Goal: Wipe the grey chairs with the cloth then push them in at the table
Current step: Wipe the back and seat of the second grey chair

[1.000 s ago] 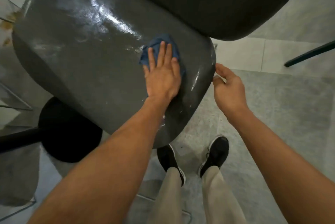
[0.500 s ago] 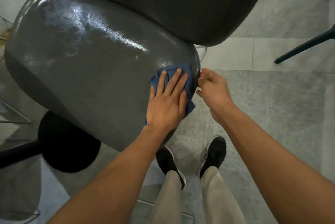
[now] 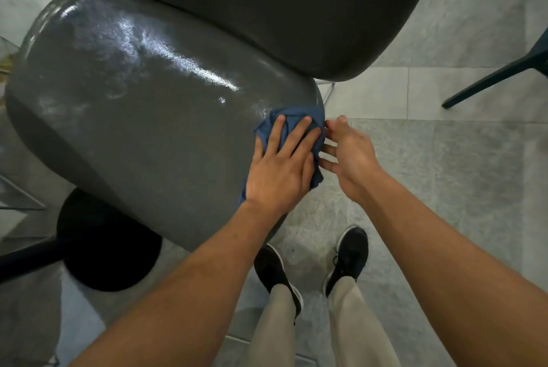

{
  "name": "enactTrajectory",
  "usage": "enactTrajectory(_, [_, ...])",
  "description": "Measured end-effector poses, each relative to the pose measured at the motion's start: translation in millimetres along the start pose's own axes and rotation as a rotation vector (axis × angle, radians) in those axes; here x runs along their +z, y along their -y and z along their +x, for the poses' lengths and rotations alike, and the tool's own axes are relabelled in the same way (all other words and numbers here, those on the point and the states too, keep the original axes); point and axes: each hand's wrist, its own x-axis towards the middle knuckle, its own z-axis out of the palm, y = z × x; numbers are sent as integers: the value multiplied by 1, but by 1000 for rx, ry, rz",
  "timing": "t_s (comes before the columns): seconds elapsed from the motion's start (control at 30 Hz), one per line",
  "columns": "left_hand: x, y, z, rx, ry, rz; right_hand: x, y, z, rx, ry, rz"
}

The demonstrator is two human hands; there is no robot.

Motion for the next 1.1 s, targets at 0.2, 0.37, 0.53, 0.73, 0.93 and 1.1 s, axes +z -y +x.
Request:
enactTrajectory(0.2, [-3,-25,62,-108,-33,-10,-3,-2,3,5,-37,18])
enactTrajectory(0.37, [10,-9,-34,-14,-27,-41,10,-15,2,-152,-111,-326])
enactTrajectory(0.53, [14,56,-105,-318,-27,-107,27,-26,-11,-472,-112,-718])
enactTrajectory(0.73, [0,97,-18,-712,-107,-299,46,-36,-16,-638,-118,-1039])
enactTrajectory(0.93, [13,43,-53,-268,-110,-250,70,-29,-15,-719,-127,-1155])
enactTrajectory(1.1, [26,103,-143,-457,-98,-188,99,-35,-24,-720,-32,-1272])
